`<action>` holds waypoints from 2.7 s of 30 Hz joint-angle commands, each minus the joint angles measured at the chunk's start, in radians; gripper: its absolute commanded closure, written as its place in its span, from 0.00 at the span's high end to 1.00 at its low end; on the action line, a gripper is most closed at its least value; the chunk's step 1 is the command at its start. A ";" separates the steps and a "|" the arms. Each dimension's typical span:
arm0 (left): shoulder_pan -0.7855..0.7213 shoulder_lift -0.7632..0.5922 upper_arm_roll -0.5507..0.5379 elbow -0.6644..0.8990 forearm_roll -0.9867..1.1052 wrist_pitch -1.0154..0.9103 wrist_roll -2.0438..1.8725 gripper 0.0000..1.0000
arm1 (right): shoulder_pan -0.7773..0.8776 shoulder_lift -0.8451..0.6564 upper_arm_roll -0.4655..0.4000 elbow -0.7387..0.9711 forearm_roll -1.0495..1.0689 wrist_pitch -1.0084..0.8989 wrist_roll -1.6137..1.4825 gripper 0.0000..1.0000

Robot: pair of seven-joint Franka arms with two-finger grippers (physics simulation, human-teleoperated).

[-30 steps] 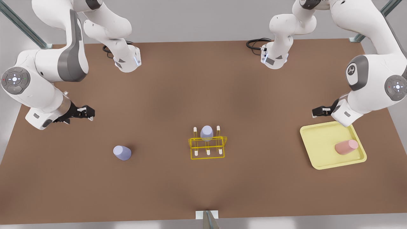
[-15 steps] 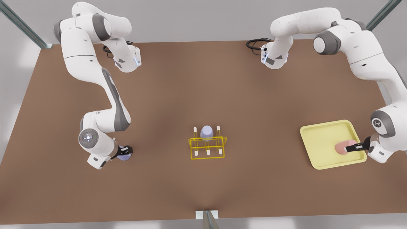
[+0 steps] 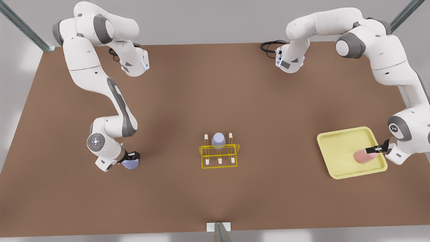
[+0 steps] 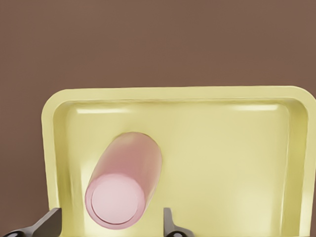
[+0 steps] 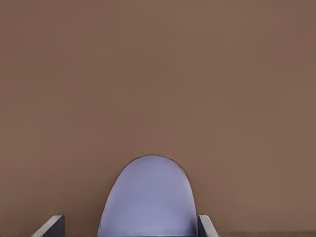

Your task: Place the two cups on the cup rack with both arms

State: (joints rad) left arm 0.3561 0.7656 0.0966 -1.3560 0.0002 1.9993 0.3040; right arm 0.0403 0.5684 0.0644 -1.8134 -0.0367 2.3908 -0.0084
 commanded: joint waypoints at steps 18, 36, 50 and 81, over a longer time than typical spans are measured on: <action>0.009 0.083 -0.001 0.002 -0.006 0.133 0.075 0.81 | 0.000 0.044 -0.001 -0.034 0.006 0.094 0.019 1.00; 0.001 0.087 -0.005 0.005 -0.005 0.133 0.060 0.77 | 0.000 0.044 -0.001 -0.009 0.004 0.090 0.008 0.84; -0.177 -0.055 -0.116 0.012 -0.074 -0.103 -0.318 0.77 | -0.010 -0.038 0.167 0.017 0.050 0.082 -0.004 0.84; -0.681 0.139 -0.356 0.364 -0.201 -0.054 -1.217 0.86 | 0.024 0.242 0.492 0.451 0.221 0.050 -0.007 0.84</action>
State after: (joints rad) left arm -0.3199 0.9030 -0.2584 -0.9931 -0.2114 1.9362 -0.6357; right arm 0.0645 0.8109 0.5557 -1.3633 0.1831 2.4427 -0.0186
